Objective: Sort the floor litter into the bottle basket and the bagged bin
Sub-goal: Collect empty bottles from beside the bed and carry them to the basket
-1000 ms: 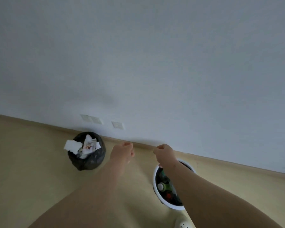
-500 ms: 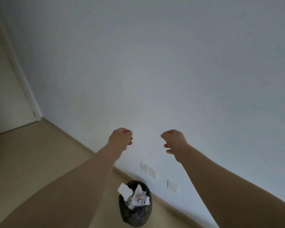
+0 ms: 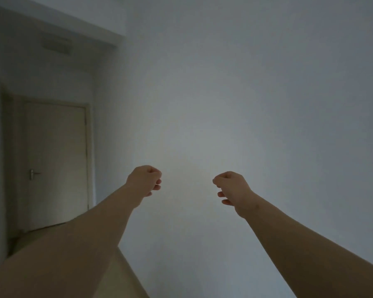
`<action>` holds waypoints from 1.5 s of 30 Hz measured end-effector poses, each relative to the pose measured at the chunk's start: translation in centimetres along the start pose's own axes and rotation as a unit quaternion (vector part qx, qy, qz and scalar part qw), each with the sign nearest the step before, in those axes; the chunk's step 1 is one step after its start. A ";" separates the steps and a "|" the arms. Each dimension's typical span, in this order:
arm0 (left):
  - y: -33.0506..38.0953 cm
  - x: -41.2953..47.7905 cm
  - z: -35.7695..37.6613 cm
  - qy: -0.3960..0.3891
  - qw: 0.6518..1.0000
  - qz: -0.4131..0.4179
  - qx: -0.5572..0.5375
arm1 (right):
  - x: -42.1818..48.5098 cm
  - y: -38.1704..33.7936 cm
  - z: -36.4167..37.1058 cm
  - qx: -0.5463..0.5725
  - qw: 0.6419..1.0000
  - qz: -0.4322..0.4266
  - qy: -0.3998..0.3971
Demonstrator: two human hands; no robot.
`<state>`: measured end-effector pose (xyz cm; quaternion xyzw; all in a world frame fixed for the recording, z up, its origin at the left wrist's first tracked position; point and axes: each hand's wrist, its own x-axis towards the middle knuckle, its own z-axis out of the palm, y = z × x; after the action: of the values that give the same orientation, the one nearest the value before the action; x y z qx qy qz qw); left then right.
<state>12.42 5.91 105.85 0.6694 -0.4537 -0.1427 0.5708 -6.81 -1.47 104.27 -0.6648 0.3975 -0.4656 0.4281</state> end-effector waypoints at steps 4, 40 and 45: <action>1.0 2.8 -3.3 0.048 0.999 0.008 0.001 | 3.8 -3.3 3.3 -0.006 0.998 -0.052 -0.029; -39.7 16.4 -64.2 0.455 0.841 -0.258 0.135 | 6.1 -8.7 90.7 0.060 0.826 -0.062 -0.558; -43.6 11.3 -71.3 0.544 0.767 -0.313 0.137 | -0.9 -10.1 102.0 0.038 0.751 -0.089 -0.654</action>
<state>88.54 39.69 92.58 0.8107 0.1524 0.1379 0.5482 92.16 22.94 93.14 -0.8225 -0.0580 0.0320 0.5649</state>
